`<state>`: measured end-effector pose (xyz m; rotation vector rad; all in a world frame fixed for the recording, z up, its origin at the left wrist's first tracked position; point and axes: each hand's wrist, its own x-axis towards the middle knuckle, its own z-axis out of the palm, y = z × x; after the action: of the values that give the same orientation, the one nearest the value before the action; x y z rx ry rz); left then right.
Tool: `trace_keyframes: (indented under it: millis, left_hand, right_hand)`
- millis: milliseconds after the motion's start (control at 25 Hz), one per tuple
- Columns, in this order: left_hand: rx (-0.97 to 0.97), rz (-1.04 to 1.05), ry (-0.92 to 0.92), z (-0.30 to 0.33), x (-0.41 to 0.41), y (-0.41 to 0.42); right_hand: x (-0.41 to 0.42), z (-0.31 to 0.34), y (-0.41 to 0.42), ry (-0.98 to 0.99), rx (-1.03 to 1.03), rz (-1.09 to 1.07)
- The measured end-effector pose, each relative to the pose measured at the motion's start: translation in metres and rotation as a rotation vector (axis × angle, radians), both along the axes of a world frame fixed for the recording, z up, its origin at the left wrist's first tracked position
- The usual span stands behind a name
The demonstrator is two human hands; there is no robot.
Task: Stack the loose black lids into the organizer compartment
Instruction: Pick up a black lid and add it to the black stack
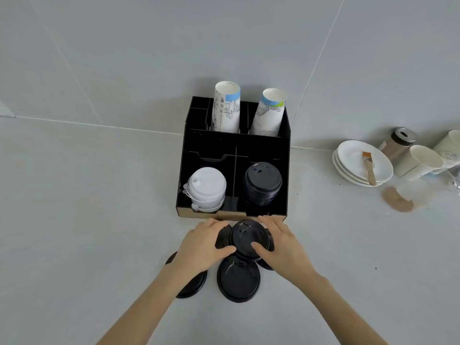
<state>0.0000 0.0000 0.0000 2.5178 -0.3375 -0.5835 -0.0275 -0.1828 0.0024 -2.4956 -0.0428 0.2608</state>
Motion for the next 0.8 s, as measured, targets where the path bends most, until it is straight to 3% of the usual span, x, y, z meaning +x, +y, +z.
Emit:
trace_keyframes:
  millis: [360,800]
  left_hand:
    - [0.112,-0.028,0.013,-0.024,0.000,-0.010]
    - [0.007,-0.014,-0.058,-0.016,-0.004,-0.011]
  right_hand:
    - [-0.001,-0.025,-0.003,0.070,-0.012,0.010]
    - [-0.006,-0.015,-0.001,0.040,0.050,-0.013]
